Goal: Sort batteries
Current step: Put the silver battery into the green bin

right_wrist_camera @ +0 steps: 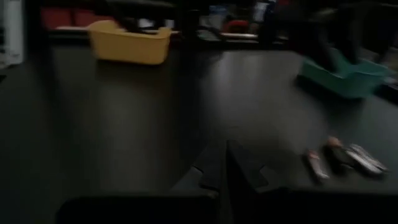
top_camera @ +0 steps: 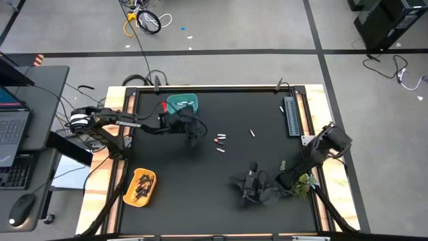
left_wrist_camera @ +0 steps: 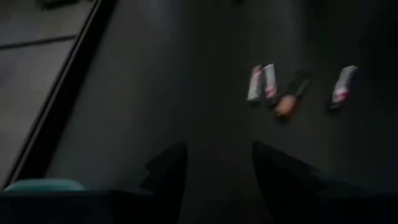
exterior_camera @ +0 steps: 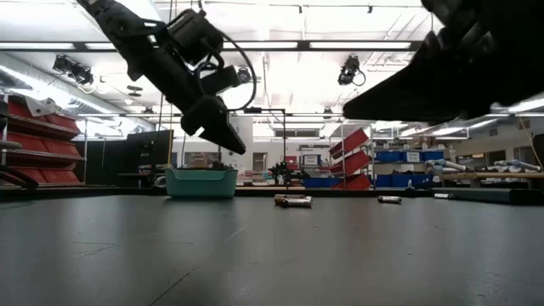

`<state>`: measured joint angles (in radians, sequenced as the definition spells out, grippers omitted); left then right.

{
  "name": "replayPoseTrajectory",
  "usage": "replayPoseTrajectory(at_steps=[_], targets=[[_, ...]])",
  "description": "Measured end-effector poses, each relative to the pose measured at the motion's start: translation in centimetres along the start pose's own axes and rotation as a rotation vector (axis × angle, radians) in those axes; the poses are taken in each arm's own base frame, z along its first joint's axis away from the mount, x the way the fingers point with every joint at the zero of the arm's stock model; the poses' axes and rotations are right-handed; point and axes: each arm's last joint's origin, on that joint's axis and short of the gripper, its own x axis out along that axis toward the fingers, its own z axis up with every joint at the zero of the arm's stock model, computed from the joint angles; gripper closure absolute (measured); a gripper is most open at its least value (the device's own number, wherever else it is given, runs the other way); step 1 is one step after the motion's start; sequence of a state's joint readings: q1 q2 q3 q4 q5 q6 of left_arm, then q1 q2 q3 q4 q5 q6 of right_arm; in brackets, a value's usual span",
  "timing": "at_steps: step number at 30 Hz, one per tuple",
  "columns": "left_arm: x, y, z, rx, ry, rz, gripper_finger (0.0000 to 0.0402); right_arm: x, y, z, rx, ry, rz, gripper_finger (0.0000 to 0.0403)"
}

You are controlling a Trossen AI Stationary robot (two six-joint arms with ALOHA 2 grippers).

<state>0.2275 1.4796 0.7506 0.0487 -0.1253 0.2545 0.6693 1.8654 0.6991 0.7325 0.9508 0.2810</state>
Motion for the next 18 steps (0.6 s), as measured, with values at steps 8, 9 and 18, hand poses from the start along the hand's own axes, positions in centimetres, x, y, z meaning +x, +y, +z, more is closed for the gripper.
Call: replayPoseTrajectory(at_steps=[8, 9, 18], targets=[[-0.4, -2.3, 1.5, 0.009, -0.126, -0.082, 0.0205, -3.1, -1.5, 2.3, 0.104, -0.003, -0.172, 0.0397], [-0.5, -2.5, 1.7, 0.000, -0.140, -0.102, 0.0205, -3.3, -2.0, 2.8, 0.134, 0.001, -0.177, 0.0398], [0.9, -5.0, 2.1, 0.020, -0.225, -0.197, 0.0205, -2.6, -5.6, 4.3, 0.210, 0.176, -0.164, 0.0398]])
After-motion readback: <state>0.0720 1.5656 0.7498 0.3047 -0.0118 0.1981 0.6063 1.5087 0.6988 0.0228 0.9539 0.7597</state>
